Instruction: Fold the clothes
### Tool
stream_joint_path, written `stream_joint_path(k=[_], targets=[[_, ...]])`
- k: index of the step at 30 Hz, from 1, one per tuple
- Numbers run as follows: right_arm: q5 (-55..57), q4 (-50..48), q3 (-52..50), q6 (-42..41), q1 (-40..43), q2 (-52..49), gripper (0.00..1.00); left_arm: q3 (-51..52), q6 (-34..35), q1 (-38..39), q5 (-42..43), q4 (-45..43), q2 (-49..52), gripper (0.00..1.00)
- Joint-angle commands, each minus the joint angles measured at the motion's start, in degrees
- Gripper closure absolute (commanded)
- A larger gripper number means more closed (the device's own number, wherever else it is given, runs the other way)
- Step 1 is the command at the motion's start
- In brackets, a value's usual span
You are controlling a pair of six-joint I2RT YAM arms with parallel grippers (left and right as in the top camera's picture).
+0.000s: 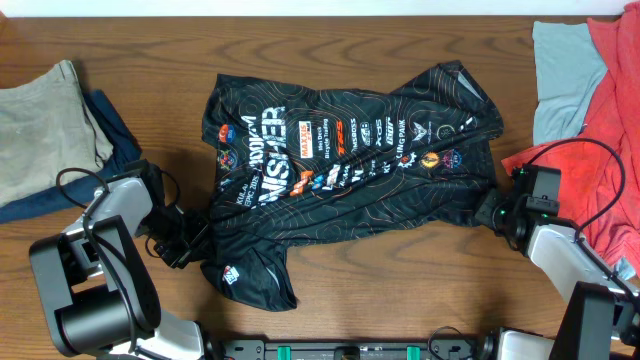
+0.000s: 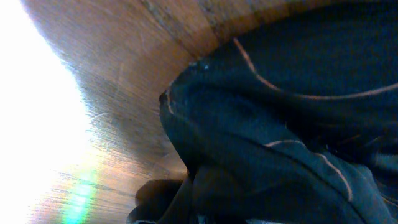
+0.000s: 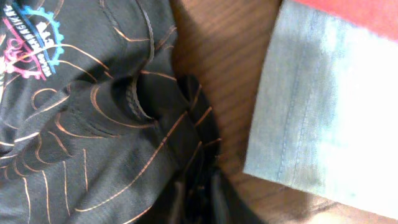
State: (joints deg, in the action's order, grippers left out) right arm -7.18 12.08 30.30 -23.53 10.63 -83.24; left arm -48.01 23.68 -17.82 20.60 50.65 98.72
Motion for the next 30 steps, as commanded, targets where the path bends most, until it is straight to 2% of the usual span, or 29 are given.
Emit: stream_joint_path(k=[1,4,5,6,11,16,22,30], targets=[[-1.22,1.64,-2.03,-0.63,0.57,-2.38,0.87,0.81,-0.96,0.24,-0.52,0.37,-0.52,0.94],[-1.22,2.03,-2.03,-0.37,0.57,-2.38,0.84,0.81,-0.96,0.24,-0.52,0.37,-0.52,0.94],[-1.2,2.16,-2.03,-0.37,0.61,-2.38,0.88,0.81,-0.96,0.24,-0.52,0.37,-0.52,0.94],[-1.2,2.32,-2.03,-0.26,0.61,-2.38,0.99,0.81,-0.96,0.24,-0.52,0.37,-0.52,0.94],[-1.29,5.03,-1.07,1.49,0.61,-1.14,0.99,0.68,-1.2,0.24,-0.48,0.5,-0.59,0.94],[-2.32,13.14,3.89,6.27,0.61,3.63,0.99,-3.3,-6.88,0.24,1.92,6.58,-2.38,0.94],[-5.97,28.57,18.91,8.7,0.61,9.86,0.99,-13.03,-8.68,0.24,1.9,14.95,-11.34,0.94],[-6.16,46.12,40.54,11.91,0.61,11.26,0.99,-25.29,-8.66,0.24,1.9,16.09,-27.76,0.94]])
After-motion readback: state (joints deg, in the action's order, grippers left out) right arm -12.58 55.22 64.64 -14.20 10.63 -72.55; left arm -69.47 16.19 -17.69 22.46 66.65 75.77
